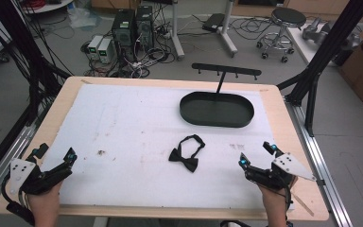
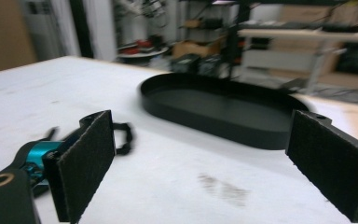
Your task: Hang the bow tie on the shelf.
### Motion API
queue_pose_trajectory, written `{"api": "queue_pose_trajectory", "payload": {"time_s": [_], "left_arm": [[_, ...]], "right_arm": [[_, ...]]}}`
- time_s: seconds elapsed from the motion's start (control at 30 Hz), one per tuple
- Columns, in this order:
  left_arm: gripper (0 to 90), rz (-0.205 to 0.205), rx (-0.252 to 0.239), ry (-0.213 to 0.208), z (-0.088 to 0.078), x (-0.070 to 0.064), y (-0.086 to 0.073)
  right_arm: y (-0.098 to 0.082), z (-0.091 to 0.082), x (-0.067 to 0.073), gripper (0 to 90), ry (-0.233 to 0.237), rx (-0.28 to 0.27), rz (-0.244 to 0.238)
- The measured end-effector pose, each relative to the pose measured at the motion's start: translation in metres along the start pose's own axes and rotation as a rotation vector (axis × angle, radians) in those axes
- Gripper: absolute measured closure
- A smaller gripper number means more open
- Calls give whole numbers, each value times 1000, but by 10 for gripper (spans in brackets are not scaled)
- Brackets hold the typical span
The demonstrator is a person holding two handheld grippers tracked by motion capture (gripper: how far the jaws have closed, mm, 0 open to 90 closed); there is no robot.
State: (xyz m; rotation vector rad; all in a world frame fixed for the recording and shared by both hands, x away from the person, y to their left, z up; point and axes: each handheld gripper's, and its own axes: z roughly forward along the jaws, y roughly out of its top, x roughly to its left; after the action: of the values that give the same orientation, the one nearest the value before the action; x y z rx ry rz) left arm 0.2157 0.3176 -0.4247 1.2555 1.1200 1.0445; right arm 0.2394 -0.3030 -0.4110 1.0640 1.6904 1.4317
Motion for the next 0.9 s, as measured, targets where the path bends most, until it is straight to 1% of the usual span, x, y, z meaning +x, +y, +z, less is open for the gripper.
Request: {"api": "queue_pose_trajectory", "payload": {"time_s": [0.03,0.13,0.17,0.2,0.27,0.3,0.4,0.43,0.47,0.53,0.63,0.67,0.7,0.73,0.83,0.9], "left_arm": [[124,1,-1,1,0,0,0],[124,1,-1,2,-1,0,0],[124,1,-1,2,-1,0,0],[124,0,-2,1,-1,0,1],[124,0,-1,2,-1,0,1],[124,-1,-1,2,-1,0,0],[123,-1,1,1,-1,0,0],[124,-1,1,1,-1,0,0],[124,-1,1,0,0,0,0],[124,1,3,-2,0,0,0],[124,0,1,-2,0,0,0],[124,-2,-1,-2,-1,0,0],[124,-3,0,-1,-1,0,1],[124,-6,-2,0,-1,1,0],[124,-7,1,1,0,2,0],[124,-9,1,2,0,2,0]], "right_arm": [[0,3,2,74,20,10,6],[0,14,9,74,62,48,-19],[0,14,9,74,62,48,-19],[1,24,14,74,91,81,-30],[2,32,18,74,111,106,-30],[3,36,19,74,119,118,-41],[6,48,25,74,134,155,-51],[6,48,25,74,134,155,-51],[10,58,30,79,147,169,-72],[13,66,33,160,164,188,-73],[16,79,37,159,180,204,-75],[17,84,38,158,187,223,-69],[17,84,38,158,187,223,-69],[17,93,39,159,197,236,-66],[16,105,42,164,197,268,-60],[15,112,44,174,203,281,-73]]}}
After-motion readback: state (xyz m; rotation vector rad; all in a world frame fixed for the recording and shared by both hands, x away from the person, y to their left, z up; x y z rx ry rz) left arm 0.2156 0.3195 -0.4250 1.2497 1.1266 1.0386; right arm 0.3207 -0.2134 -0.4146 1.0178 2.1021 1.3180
